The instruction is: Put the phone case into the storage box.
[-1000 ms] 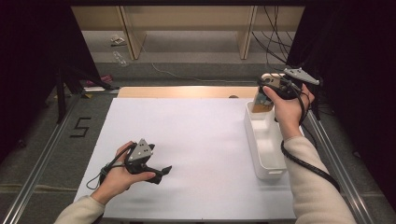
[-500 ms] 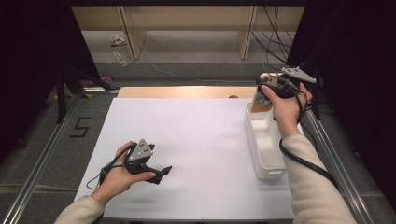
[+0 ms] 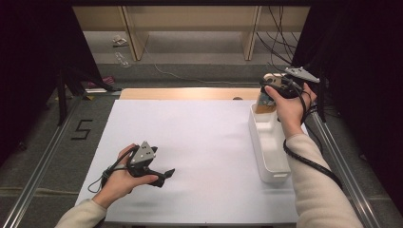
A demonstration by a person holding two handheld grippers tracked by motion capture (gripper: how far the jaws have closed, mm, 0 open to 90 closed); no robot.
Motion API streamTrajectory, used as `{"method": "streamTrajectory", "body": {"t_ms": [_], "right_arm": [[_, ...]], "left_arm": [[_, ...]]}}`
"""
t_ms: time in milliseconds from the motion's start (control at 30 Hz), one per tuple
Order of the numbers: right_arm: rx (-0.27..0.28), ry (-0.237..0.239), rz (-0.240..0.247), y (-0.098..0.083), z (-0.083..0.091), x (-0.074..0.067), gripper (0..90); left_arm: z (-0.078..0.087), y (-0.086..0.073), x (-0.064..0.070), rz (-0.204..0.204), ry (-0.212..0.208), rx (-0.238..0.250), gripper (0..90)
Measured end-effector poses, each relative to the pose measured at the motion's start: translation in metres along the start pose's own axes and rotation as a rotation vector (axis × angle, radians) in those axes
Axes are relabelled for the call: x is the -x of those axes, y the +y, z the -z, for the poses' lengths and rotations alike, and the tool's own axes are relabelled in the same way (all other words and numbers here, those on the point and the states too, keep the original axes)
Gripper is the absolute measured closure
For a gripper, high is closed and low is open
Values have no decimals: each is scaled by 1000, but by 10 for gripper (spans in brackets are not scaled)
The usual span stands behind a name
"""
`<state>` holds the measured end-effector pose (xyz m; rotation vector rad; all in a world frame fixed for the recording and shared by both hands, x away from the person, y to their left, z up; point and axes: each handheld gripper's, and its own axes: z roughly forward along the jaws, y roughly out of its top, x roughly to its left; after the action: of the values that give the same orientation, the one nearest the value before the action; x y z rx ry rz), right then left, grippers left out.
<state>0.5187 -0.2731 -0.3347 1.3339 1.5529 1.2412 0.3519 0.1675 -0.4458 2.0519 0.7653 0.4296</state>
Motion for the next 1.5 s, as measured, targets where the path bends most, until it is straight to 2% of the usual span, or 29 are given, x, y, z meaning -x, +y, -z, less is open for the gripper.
{"method": "streamTrajectory", "body": {"t_ms": [767,1500], "right_arm": [[-14,-11,-8,1,-9,4,121],[-24,-23,4,1,-16,5,121]], "left_arm": [[0,0,0,-1,-1,0,7],[0,0,0,0,-2,0,7]]}}
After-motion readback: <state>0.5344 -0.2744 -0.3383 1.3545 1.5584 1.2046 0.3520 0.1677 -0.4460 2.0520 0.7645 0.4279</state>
